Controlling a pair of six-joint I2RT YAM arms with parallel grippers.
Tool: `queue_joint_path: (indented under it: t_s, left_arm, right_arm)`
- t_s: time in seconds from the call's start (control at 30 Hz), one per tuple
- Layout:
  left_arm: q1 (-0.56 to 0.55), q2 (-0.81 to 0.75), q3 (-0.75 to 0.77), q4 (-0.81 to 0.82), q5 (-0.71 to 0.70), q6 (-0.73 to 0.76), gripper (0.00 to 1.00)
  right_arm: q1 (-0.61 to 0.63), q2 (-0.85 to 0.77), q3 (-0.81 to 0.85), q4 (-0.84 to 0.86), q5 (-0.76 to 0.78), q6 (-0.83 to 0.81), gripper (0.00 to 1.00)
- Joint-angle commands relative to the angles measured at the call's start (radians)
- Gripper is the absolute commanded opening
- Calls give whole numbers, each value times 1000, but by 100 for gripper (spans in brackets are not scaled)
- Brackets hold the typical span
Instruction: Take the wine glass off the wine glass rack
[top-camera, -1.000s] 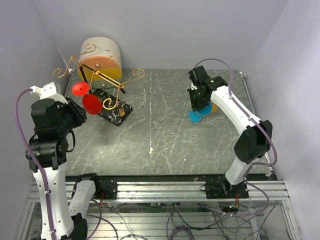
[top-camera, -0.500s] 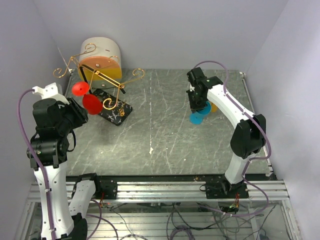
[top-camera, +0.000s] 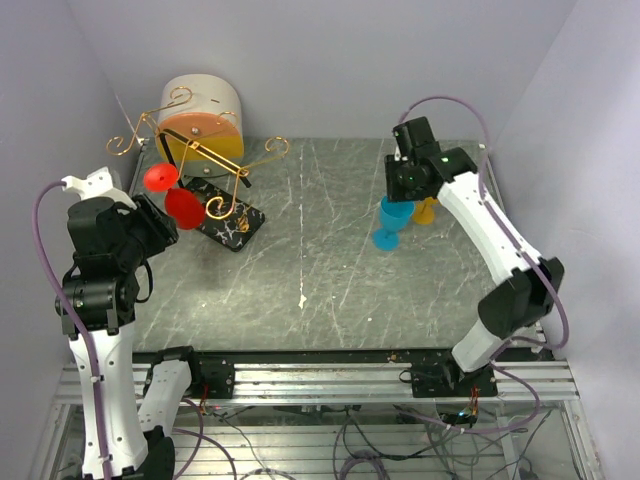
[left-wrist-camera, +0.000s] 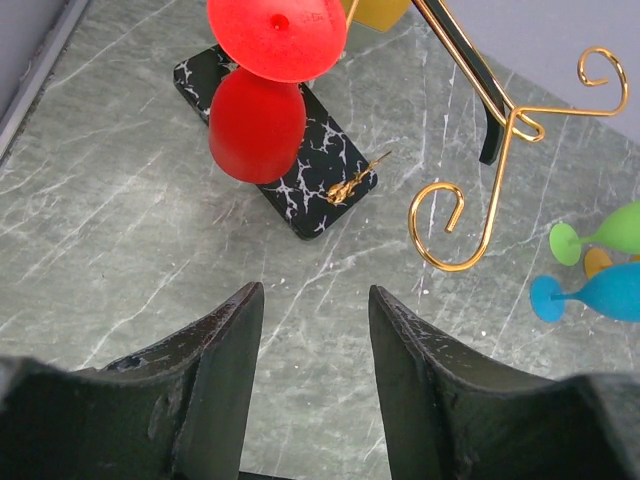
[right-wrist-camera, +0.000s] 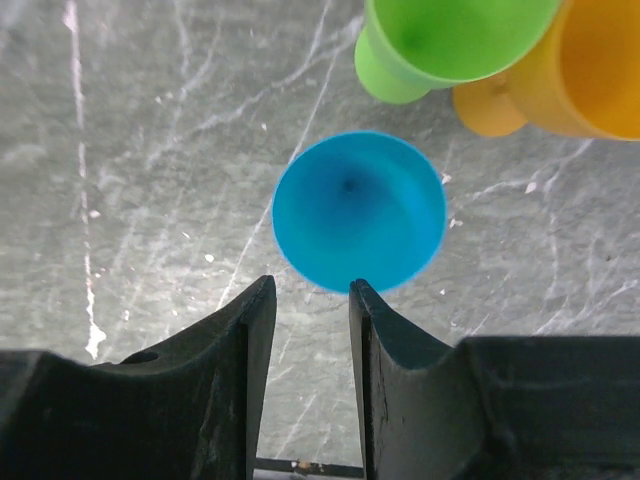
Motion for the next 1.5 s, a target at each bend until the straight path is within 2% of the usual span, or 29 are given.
queue_joint_path:
  t_s: [0.0,0.2,0.4,0.5,0.63,0.7,0.8,0.87,0.93,1.03,1.27,1.47]
  left_arm:
    - [-6,10,7,43,-15,-36,57]
    - [-5,71,2,164,111,-134,57]
    - [12,172,101,222,147,-210,57]
    - [76,220,111,308,299,-293,56]
    - [170,250,69,527,455,-452,55]
    - [197,278,109,539,428,-448,55]
    - [242,320,186,451,348,-376,55]
    - [300,345,190,408,384,-351,55]
    - [332,344,154,388,396,-363,53]
    - [361,263,14,469,399,-437,52]
    - [390,188,-133,506,453,-521,52]
    - [392,180,-166,496,446,-515,52]
  right_arm:
    - [-2,-127,18,57,45,25,36]
    - [13,-268,-94,184,-61,35,35]
    - [17,-321,-146,225,-75,21,34]
    - [17,-339,-152,239,-89,16,34]
    - [17,-351,-153,260,-122,17,33]
    - [17,-351,-146,260,-135,14,33]
    - [18,-352,-145,262,-138,14,33]
    - [18,-352,-146,263,-146,13,32]
    - [18,-357,-150,266,-148,14,32]
    - [18,-365,-155,264,-146,15,32]
    - [19,-389,-179,281,-164,20,31]
    - [18,-394,-206,303,-175,25,31]
